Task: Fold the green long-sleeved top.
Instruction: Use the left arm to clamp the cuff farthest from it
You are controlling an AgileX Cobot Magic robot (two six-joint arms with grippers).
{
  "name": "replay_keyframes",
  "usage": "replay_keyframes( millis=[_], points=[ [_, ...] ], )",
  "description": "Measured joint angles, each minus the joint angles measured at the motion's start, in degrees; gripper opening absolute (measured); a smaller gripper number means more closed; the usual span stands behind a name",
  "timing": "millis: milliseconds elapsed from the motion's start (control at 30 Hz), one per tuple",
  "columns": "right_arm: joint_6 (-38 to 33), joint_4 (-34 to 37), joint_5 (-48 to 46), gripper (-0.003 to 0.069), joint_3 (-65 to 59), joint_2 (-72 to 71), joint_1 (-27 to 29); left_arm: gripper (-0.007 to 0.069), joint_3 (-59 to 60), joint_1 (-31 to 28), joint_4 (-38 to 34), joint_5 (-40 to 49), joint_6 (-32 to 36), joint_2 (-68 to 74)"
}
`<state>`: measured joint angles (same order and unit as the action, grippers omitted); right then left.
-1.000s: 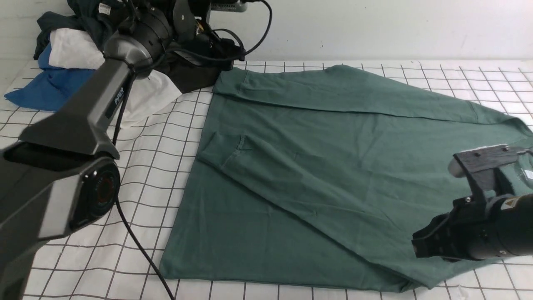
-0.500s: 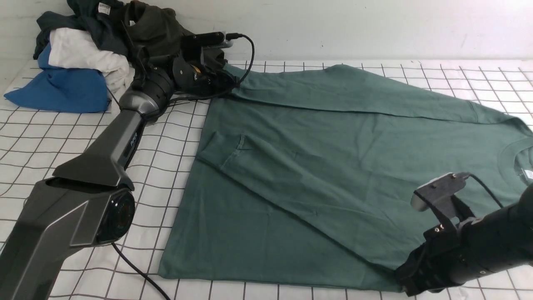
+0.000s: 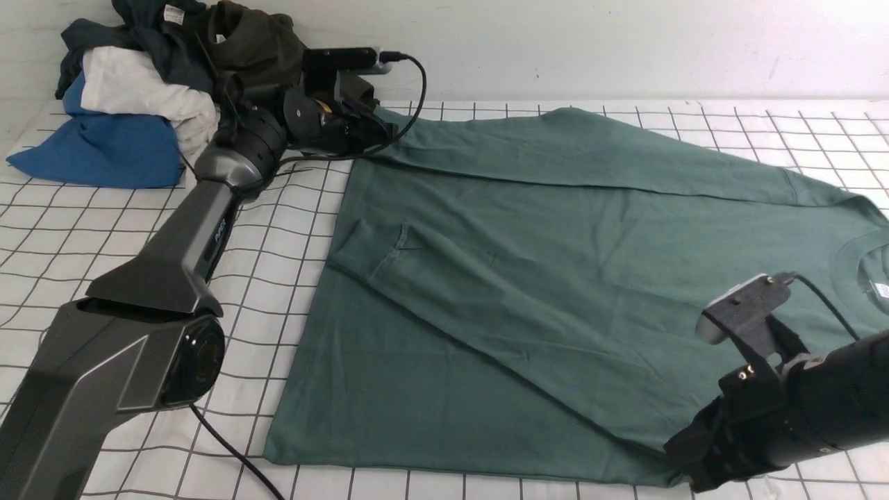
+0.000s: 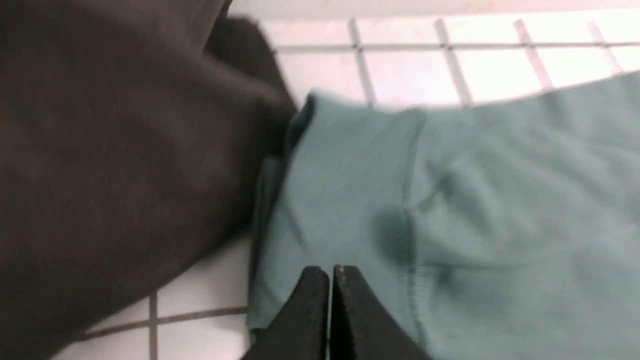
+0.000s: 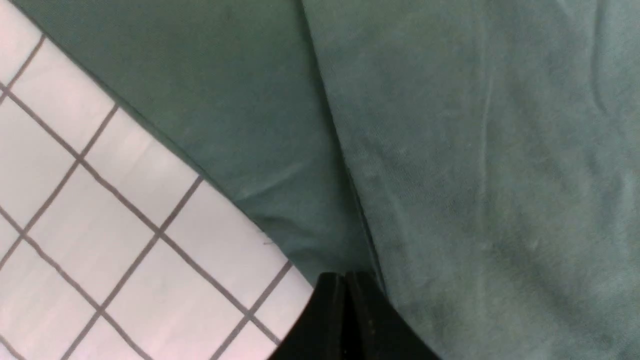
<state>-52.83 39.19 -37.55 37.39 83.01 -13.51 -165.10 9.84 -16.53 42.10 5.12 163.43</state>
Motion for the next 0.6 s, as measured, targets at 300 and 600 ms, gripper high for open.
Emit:
replay_keyframes(
  millis=[300,600],
  points=[
    [0.0,-1.1,0.7,-0.001,0.0,-4.0,0.0,-0.0002,-3.5,0.0,-1.3,10.7,1.0,-5.3],
    [0.0,0.3,1.0,-0.001,0.0,-1.6,0.0,0.0328,-3.4,0.1,-1.2,-3.9,1.0,3.5]
  ],
)
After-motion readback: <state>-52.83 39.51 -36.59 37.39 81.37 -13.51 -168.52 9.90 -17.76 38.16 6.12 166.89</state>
